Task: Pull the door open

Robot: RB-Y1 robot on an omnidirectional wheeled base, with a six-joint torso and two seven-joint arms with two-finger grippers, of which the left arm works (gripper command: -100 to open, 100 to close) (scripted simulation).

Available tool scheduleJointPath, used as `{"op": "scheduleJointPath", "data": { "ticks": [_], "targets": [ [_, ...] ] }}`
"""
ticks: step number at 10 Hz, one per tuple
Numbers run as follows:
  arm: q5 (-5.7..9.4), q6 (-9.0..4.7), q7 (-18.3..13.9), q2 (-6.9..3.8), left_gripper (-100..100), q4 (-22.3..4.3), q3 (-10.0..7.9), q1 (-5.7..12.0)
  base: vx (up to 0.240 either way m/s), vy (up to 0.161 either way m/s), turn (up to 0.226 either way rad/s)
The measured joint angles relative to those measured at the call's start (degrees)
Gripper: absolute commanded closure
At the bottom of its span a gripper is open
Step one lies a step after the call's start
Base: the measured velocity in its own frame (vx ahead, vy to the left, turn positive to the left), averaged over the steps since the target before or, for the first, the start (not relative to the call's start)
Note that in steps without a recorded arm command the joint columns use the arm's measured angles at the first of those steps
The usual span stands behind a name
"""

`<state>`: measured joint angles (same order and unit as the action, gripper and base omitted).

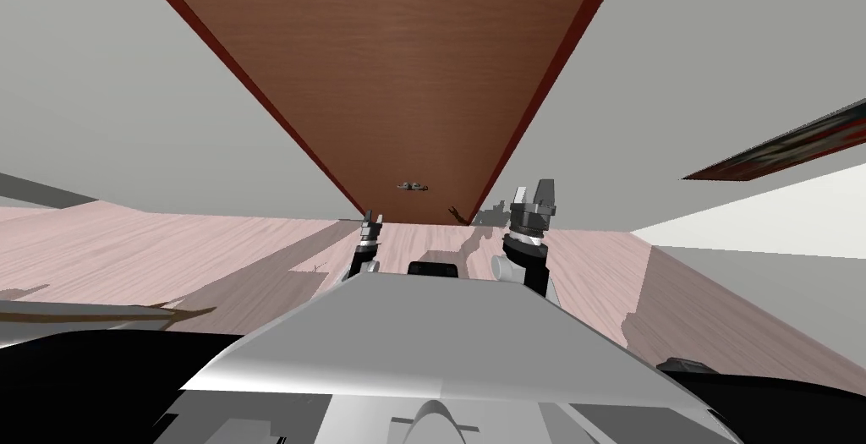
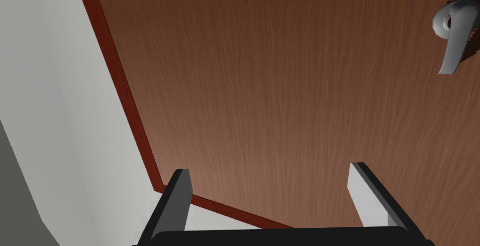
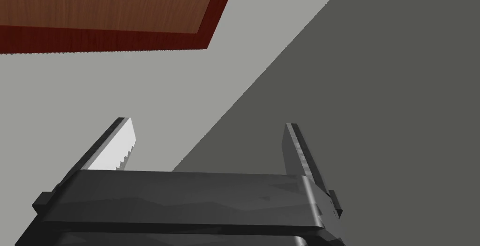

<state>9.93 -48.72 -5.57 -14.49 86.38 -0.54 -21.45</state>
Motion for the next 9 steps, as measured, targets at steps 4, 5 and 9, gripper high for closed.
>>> {"op": "scheduleJointPath", "data": {
  "ticks": [4,5,9],
  "targets": [
    [0.79,-2.23,-1.83,-1.44,-100,-7.22,-0.16,1.07,0.102,-0.021,-0.102],
    [1.05,-2.81,-2.4,-1.97,-100,-8.69,-0.24,0.87,0.112,-0.011,-0.077],
    [1.88,-5.58,-4.41,-3.43,-100,-16.65,-0.34,2.04,0.11,-0.002,-0.097]
  ]
}}
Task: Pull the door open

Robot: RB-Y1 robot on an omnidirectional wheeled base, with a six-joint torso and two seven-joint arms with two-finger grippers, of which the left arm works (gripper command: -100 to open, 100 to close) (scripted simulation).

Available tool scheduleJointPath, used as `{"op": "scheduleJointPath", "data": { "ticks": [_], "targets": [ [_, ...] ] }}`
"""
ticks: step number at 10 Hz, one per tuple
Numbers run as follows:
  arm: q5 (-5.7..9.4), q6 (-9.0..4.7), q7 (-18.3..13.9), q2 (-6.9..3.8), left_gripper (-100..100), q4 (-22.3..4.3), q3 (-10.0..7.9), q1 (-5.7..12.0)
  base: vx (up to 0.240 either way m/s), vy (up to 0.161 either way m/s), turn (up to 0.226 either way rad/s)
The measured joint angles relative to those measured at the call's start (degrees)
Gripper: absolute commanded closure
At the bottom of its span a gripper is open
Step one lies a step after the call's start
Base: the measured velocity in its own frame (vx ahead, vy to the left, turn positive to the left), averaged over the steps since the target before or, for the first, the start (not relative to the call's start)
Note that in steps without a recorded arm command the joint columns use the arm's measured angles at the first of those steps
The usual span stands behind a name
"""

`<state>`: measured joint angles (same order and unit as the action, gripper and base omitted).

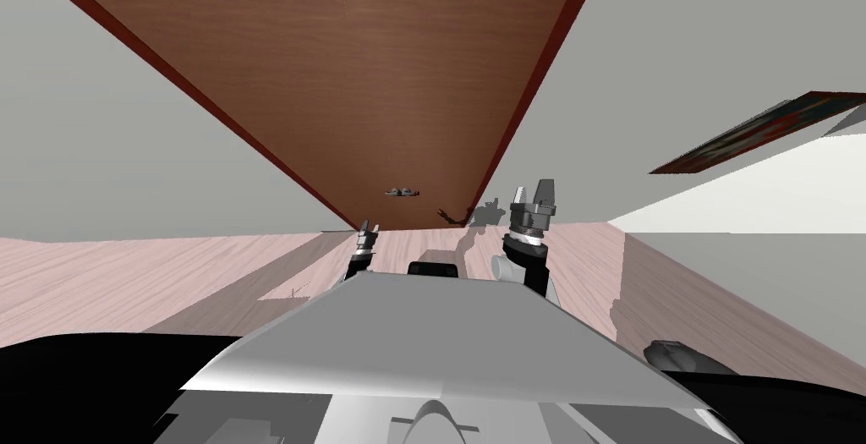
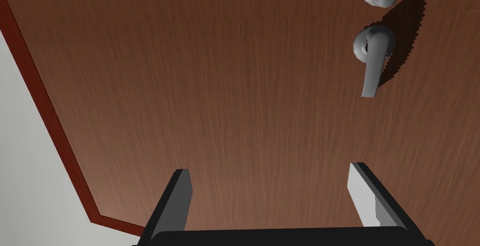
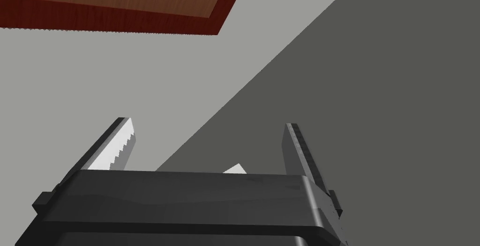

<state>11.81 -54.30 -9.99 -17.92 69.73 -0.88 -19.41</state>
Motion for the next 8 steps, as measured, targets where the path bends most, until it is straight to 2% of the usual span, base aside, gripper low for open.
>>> {"op": "scheduleJointPath", "data": {
  "ticks": [6,8],
  "targets": [
    [1.33,-2.29,-2.71,-2.23,-100,-8.83,-0.33,0.53,0.109,-0.007,-0.091],
    [1.64,-3.06,-3.45,-2.84,-100,-11.45,-0.41,1.02,0.067,0.003,-0.035]
  ]
}}
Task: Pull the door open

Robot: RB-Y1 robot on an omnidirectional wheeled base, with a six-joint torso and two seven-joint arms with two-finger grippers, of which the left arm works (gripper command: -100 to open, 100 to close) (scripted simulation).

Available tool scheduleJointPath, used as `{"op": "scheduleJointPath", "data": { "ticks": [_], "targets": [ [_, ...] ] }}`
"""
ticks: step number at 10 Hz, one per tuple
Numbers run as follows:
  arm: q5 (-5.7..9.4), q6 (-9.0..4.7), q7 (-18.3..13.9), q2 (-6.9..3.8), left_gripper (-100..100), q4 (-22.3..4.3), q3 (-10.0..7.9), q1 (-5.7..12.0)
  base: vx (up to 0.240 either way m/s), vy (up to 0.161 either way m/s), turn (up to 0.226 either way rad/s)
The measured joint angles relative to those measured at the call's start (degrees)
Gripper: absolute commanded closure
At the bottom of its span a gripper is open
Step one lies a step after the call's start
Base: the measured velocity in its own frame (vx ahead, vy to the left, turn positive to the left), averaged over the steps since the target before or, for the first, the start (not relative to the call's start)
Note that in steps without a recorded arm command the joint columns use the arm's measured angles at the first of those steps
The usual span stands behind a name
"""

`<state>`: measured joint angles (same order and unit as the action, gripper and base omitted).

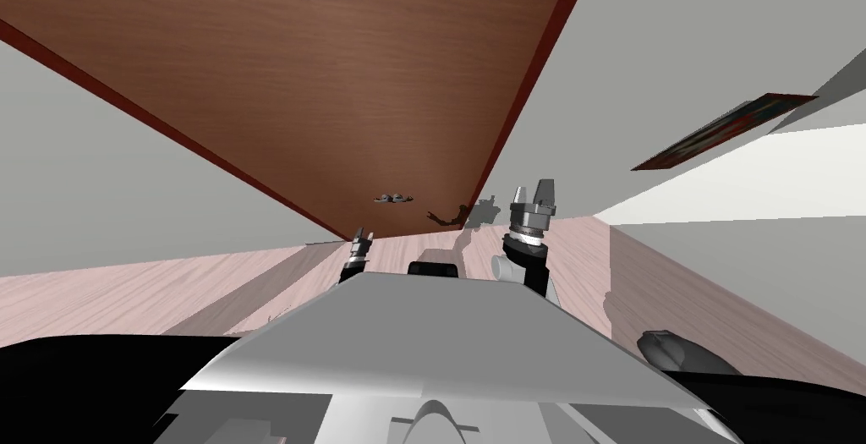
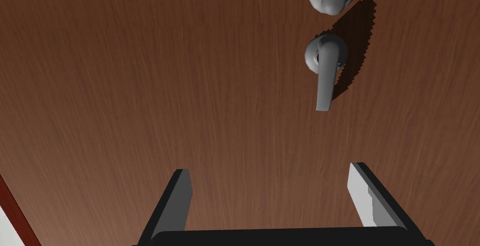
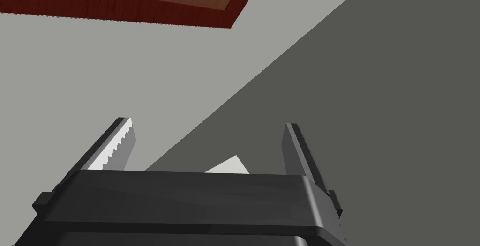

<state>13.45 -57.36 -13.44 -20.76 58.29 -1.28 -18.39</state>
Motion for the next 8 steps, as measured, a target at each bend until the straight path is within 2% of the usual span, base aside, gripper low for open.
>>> {"op": "scheduleJointPath", "data": {
  "ticks": [1,5,8],
  "targets": [
    [0.14,-0.5,-0.38,-0.33,-100,-1.77,-0.03,0.61,0.074,-0.001,-0.084],
    [0.87,-2.23,-1.94,-1.54,-100,-6.63,-0.18,0.34,0.108,0.0,-0.083],
    [1.35,-3.72,-3.18,-2.46,-100,-11.44,-0.26,1.34,0.098,0.021,-0.068]
  ]
}}
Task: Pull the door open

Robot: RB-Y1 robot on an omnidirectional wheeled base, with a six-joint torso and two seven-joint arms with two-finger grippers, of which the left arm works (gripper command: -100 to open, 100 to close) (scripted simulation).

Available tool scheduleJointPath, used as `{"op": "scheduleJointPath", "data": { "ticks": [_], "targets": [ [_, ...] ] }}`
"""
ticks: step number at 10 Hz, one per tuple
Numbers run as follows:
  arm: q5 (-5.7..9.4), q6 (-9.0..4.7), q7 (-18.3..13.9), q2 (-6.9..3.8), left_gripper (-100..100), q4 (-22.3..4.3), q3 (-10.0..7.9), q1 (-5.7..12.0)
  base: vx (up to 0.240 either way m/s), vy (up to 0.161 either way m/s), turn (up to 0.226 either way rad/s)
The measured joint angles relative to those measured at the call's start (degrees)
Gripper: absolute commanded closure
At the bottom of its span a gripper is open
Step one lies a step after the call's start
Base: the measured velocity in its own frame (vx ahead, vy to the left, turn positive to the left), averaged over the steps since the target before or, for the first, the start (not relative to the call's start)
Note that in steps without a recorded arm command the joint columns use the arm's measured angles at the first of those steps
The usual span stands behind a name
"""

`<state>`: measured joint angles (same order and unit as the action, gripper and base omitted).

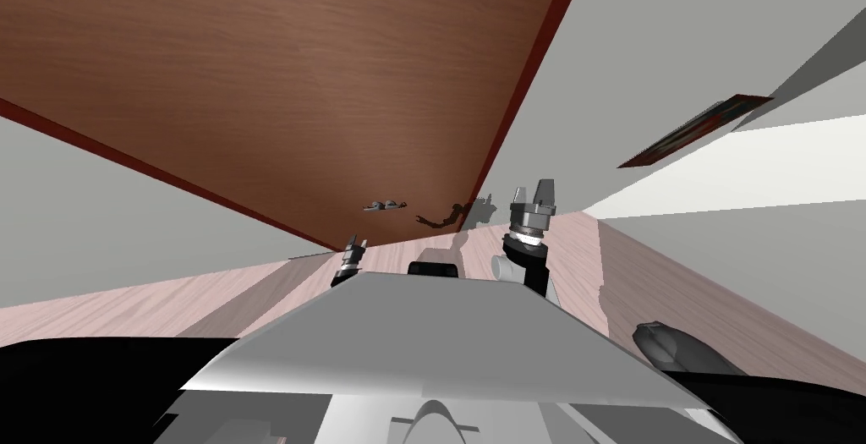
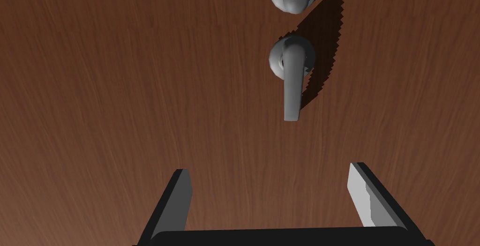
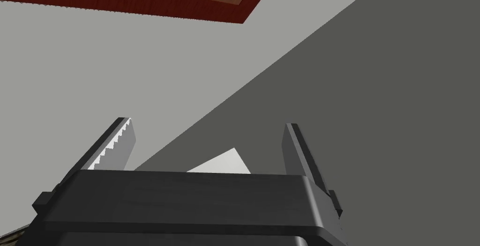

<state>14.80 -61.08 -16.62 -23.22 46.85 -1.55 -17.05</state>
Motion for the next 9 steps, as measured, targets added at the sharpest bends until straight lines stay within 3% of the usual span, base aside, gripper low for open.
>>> {"op": "scheduleJointPath", "data": {
  "ticks": [3,4,7,9],
  "targets": [
    [0.57,-1.54,-1.34,-1.07,-100,-4.91,-0.11,0.7,0.145,0.033,-0.098],
    [0.84,-1.72,-1.68,-1.38,-100,-5.12,-0.23,-0.2,0.098,0.021,-0.024],
    [1.22,-2.23,-2.41,-2.06,-100,-7.6,-0.34,0.2,0.072,0.017,-0.039],
    [1.35,-3.26,-3.04,-2.45,-100,-10.49,-0.3,1.05,0.104,0.026,-0.07]
  ]
}}
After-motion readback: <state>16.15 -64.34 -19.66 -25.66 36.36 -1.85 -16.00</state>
